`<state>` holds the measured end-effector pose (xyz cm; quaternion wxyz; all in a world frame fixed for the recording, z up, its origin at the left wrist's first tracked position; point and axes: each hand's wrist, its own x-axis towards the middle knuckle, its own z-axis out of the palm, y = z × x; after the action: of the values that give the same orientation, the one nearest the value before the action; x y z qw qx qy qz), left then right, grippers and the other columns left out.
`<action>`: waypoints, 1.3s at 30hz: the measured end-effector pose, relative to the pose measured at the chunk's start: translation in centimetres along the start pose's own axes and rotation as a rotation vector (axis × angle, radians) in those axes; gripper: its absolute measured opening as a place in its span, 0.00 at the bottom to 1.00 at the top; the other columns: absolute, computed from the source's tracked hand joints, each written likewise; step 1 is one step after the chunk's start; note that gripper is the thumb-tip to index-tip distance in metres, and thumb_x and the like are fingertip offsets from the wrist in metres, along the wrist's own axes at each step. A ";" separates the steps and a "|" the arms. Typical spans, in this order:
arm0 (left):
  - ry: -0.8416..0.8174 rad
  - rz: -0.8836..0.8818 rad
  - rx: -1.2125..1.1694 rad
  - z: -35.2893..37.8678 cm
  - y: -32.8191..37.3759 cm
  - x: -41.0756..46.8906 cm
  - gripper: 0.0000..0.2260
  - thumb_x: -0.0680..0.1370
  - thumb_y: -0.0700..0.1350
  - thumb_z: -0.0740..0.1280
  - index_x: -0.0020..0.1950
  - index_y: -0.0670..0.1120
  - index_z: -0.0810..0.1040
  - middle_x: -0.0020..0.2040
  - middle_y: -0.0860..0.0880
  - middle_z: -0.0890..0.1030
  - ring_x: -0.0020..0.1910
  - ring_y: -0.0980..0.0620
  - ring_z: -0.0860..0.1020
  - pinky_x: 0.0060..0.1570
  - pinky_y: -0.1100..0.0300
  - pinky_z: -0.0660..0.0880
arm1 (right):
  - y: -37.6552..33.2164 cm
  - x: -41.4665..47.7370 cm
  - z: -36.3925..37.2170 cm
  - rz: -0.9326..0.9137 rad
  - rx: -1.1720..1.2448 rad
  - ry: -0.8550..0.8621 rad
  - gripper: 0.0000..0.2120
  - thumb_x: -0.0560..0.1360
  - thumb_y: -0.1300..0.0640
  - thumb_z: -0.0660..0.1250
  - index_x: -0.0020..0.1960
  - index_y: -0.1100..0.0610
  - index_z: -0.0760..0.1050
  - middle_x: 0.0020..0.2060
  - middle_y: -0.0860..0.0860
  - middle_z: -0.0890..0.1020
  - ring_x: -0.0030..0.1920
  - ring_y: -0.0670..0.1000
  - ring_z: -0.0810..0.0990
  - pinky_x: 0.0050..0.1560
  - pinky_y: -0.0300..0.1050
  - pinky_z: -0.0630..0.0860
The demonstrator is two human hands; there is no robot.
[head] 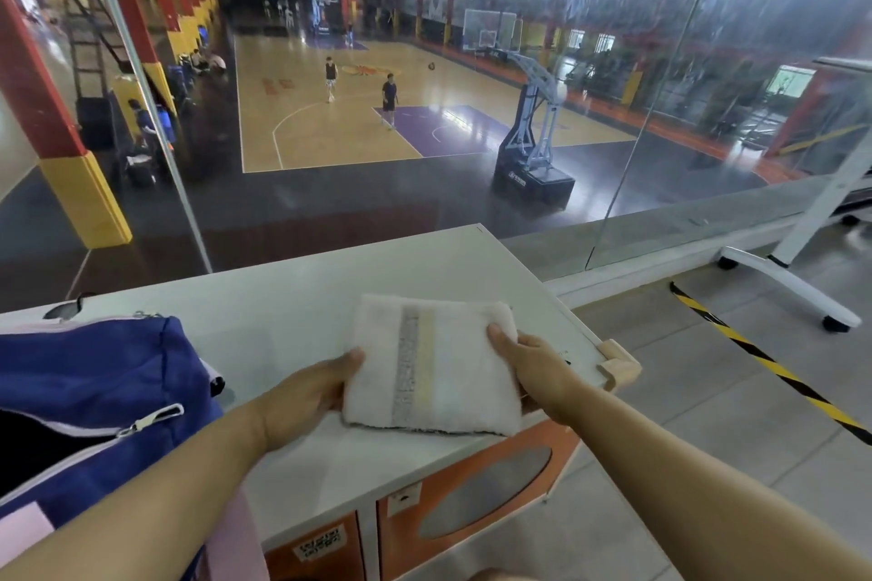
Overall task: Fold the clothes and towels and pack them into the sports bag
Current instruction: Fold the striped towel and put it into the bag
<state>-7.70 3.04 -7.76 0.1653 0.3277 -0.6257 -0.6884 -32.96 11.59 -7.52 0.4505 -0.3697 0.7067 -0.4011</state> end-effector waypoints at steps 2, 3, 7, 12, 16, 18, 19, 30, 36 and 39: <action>0.035 -0.033 0.059 0.6 0.0 1.4 0.35 0.56 0.66 0.76 0.56 0.47 0.78 0.49 0.53 0.86 0.49 0.54 0.83 0.47 0.63 0.79 | 0.1 0.7 0.1 0.063 0.018 0.059 0.19 0.78 0.40 0.57 0.51 0.53 0.77 0.49 0.55 0.83 0.49 0.58 0.83 0.47 0.54 0.81; 0.084 -0.040 0.101 0.5 -0.4 2.3 0.32 0.58 0.63 0.77 0.56 0.48 0.79 0.49 0.52 0.85 0.49 0.53 0.83 0.50 0.58 0.79 | 0.2 1.0 0.0 0.076 0.035 0.073 0.19 0.78 0.40 0.58 0.52 0.54 0.78 0.49 0.56 0.83 0.50 0.58 0.83 0.48 0.54 0.81; 0.239 -0.052 0.113 0.4 -1.3 4.8 0.10 0.74 0.47 0.71 0.55 0.51 0.79 0.51 0.53 0.84 0.50 0.52 0.83 0.59 0.50 0.76 | 0.9 1.9 -0.8 0.009 0.148 -0.037 0.13 0.74 0.54 0.69 0.56 0.57 0.77 0.52 0.56 0.83 0.51 0.56 0.83 0.53 0.59 0.79; 0.245 0.006 0.200 0.5 -0.9 6.4 0.11 0.77 0.49 0.66 0.59 0.53 0.75 0.53 0.58 0.81 0.50 0.60 0.79 0.49 0.64 0.75 | 0.8 3.2 -1.0 -0.047 0.163 0.038 0.12 0.77 0.53 0.67 0.59 0.50 0.74 0.48 0.52 0.82 0.44 0.54 0.83 0.38 0.52 0.81; 0.324 -0.014 0.309 0.1 -1.3 7.9 0.14 0.77 0.53 0.65 0.62 0.54 0.73 0.52 0.58 0.80 0.50 0.57 0.78 0.46 0.63 0.73 | 0.4 4.5 -0.3 0.007 0.049 0.141 0.11 0.77 0.48 0.64 0.59 0.46 0.72 0.48 0.50 0.81 0.44 0.53 0.82 0.38 0.52 0.82; 0.383 -0.046 0.355 0.2 -1.5 8.6 0.16 0.77 0.54 0.65 0.63 0.51 0.73 0.53 0.53 0.80 0.50 0.53 0.78 0.42 0.63 0.72 | 0.0 5.1 0.0 0.027 -0.092 0.184 0.13 0.77 0.47 0.63 0.60 0.47 0.69 0.49 0.49 0.79 0.45 0.52 0.80 0.37 0.48 0.79; 0.415 -0.062 0.367 0.2 -1.6 8.8 0.16 0.77 0.54 0.66 0.63 0.50 0.74 0.52 0.52 0.80 0.49 0.52 0.78 0.41 0.62 0.72 | -0.1 5.4 0.1 0.037 -0.153 0.212 0.14 0.77 0.46 0.63 0.61 0.48 0.68 0.50 0.50 0.78 0.45 0.52 0.78 0.36 0.46 0.76; 0.554 0.511 0.992 0.7 -2.8 6.5 0.23 0.71 0.60 0.69 0.61 0.49 0.74 0.58 0.52 0.70 0.58 0.54 0.63 0.58 0.61 0.61 | 1.1 3.3 0.9 -0.549 -0.825 0.407 0.25 0.74 0.42 0.63 0.65 0.56 0.70 0.61 0.52 0.71 0.62 0.55 0.70 0.60 0.47 0.69; 0.149 0.557 1.281 -0.5 -4.9 5.1 0.28 0.74 0.61 0.60 0.71 0.51 0.67 0.69 0.54 0.70 0.67 0.58 0.65 0.65 0.65 0.64 | 5.0 1.7 1.1 -0.754 -1.219 0.141 0.34 0.69 0.31 0.58 0.65 0.53 0.69 0.58 0.50 0.78 0.57 0.52 0.79 0.56 0.48 0.76; 0.216 0.546 1.311 -0.6 -4.6 4.5 0.24 0.70 0.54 0.71 0.64 0.49 0.72 0.60 0.51 0.79 0.53 0.54 0.80 0.49 0.63 0.77 | 4.7 1.2 1.3 -0.750 -1.188 0.184 0.27 0.71 0.38 0.56 0.62 0.54 0.71 0.55 0.49 0.81 0.53 0.51 0.81 0.52 0.45 0.79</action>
<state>-9.75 0.51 -13.33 0.1616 0.2576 -0.9501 -0.0690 -32.89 12.12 -12.51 -0.0575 -0.7362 0.6660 -0.1052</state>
